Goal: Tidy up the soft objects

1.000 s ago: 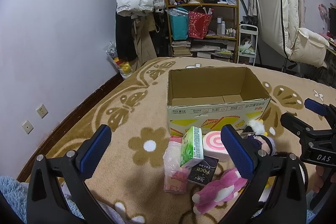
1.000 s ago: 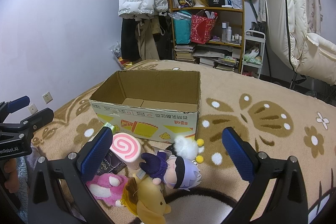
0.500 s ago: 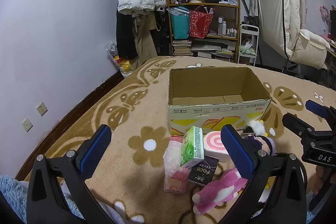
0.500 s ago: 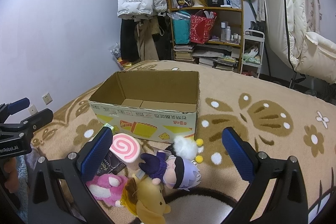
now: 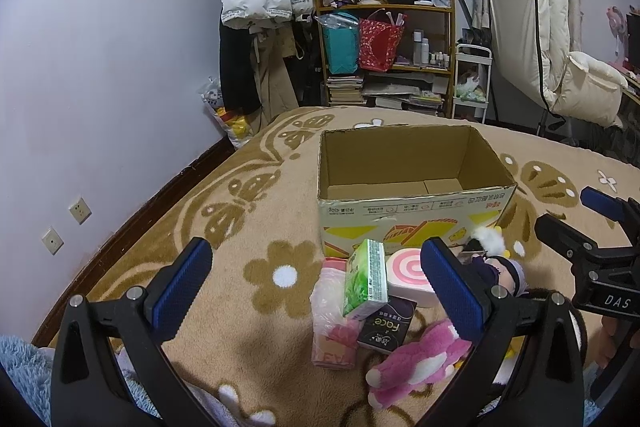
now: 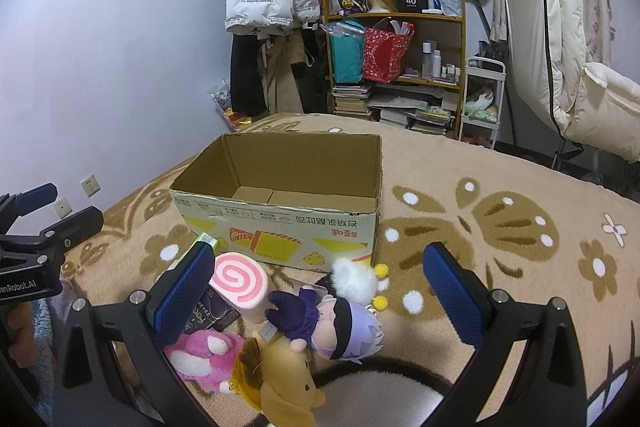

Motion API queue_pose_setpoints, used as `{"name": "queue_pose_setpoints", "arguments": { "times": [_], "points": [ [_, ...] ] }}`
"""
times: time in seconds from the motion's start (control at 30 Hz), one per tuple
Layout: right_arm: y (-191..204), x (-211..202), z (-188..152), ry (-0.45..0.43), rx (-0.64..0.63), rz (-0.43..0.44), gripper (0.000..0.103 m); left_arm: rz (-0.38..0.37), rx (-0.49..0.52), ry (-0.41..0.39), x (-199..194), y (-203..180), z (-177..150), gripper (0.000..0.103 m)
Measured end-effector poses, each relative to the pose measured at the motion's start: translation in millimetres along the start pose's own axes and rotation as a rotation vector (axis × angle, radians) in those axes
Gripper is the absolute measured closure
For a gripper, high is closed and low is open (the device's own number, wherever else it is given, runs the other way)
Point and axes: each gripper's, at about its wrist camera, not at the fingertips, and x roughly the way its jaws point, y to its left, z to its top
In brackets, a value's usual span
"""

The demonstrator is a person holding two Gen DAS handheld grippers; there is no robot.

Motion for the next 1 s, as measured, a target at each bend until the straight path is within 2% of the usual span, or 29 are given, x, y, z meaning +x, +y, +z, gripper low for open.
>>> {"name": "queue_pose_setpoints", "arguments": {
  "times": [1.0],
  "points": [
    [-0.4,4.4,-4.1,0.016,0.004,-0.01,0.0,0.012,0.02,0.013,4.8,-3.7,-6.2,0.0]
  ]
}}
